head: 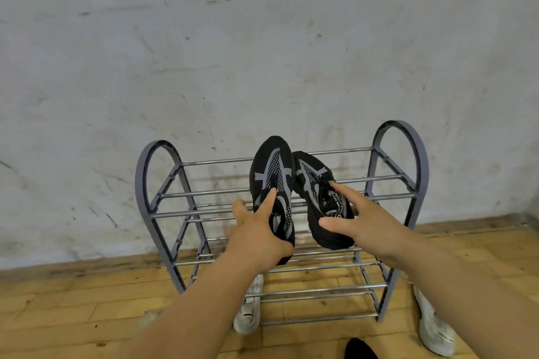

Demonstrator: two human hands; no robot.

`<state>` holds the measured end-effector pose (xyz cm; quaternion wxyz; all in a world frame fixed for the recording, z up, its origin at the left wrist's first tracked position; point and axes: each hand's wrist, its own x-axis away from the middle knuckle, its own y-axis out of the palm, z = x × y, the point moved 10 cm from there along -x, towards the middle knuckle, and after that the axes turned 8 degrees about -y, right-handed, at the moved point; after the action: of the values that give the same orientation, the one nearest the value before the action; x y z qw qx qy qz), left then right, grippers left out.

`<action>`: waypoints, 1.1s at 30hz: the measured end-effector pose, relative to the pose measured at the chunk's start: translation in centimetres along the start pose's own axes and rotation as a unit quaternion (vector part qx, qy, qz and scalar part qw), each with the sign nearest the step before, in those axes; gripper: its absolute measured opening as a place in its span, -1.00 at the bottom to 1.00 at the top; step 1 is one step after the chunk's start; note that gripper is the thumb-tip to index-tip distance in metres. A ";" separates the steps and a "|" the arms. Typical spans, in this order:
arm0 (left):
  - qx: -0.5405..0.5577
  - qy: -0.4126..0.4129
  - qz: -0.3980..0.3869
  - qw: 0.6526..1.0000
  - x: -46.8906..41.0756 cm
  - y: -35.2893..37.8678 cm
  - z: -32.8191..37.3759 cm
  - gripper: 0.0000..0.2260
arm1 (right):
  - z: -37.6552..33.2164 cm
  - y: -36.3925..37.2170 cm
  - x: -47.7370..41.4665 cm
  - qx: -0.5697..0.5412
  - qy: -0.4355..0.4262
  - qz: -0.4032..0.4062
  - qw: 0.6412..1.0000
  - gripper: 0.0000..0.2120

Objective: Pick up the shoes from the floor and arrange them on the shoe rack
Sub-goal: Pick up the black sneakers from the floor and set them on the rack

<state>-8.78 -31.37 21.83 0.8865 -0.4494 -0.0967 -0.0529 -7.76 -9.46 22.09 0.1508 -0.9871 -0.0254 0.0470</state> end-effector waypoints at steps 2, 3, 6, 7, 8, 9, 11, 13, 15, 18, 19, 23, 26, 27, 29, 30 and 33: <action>0.071 0.019 -0.020 0.997 0.2 0.6 0.3 0.02 | 0.0 0.0 0.1 -0.015 0.003 0.005 1.000 -0.17; 0.088 0.025 -0.020 0.996 0.3 0.7 0.4 0.02 | 0.1 0.0 0.1 -0.022 0.004 0.006 1.000 -0.18; 0.152 0.028 -0.017 0.988 0.7 0.3 0.3 -0.01 | 0.2 0.2 0.1 -0.053 0.010 0.001 0.999 -0.20; 0.183 0.029 -0.022 0.982 0.8 0.2 0.3 -0.01 | 0.3 0.2 0.1 -0.062 0.015 -0.001 0.998 -0.21; 0.220 0.031 -0.035 0.974 0.7 0.2 0.2 0.00 | 0.3 0.1 0.2 -0.069 0.019 -0.002 0.997 -0.22; 0.261 0.032 -0.053 0.963 0.6 0.2 0.0 0.02 | 0.4 0.1 0.3 -0.078 0.024 -0.005 0.997 -0.22; 0.340 0.015 -0.087 0.936 0.7 0.2 -0.5 0.05 | 0.4 0.1 0.5 -0.096 0.032 -0.013 0.995 -0.23; 0.387 0.004 -0.100 0.917 1.0 -0.4 -0.9 0.01 | 0.5 0.1 0.7 -0.123 0.039 -0.014 0.992 -0.25; 0.394 0.023 -0.095 0.914 1.4 -1.5 -1.0 -0.06 | 0.4 -0.3 0.9 -0.158 0.038 0.004 0.987 -0.29; 0.393 0.059 -0.133 0.908 2.4 -3.6 -1.2 -0.13 | -0.6 -2.3 1.5 -0.194 0.004 0.064 0.979 -0.26; 0.378 0.077 -0.164 0.908 3.0 -4.1 -1.3 -0.13 | -1.2 -3.4 1.7 -0.191 -0.016 0.085 0.978 -0.24; 0.279 0.102 -0.317 0.901 5.6 -3.6 -2.6 -0.15 | -2.7 -5.9 2.8 -0.207 -0.068 0.083 0.972 -0.16; 0.167 0.076 -0.392 0.901 7.0 -1.5 -4.0 -0.18 | -3.2 -5.1 3.9 -0.261 -0.067 0.007 0.963 -0.19; 0.126 0.068 -0.412 0.900 7.4 -0.6 -4.5 -0.19 | -3.3 -4.5 4.4 -0.264 -0.058 -0.022 0.963 -0.21; 0.061 0.038 -0.434 0.898 7.8 0.8 -5.7 -0.20 | -3.1 -3.1 5.4 -0.257 -0.029 -0.093 0.961 -0.23; 0.036 0.015 -0.436 0.899 7.7 1.3 -6.5 -0.21 | -2.7 -2.2 5.9 -0.249 -0.011 -0.134 0.959 -0.23; -0.055 -0.036 -0.433 0.899 7.3 2.5 -9.4 -0.20 | -0.5 0.2 7.7 -0.190 0.051 -0.255 0.947 -0.24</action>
<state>-0.05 -37.53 16.00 0.7458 -0.4128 -0.3108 -0.4204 -0.07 -9.31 21.87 -0.0314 -0.9591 -0.2771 -0.0490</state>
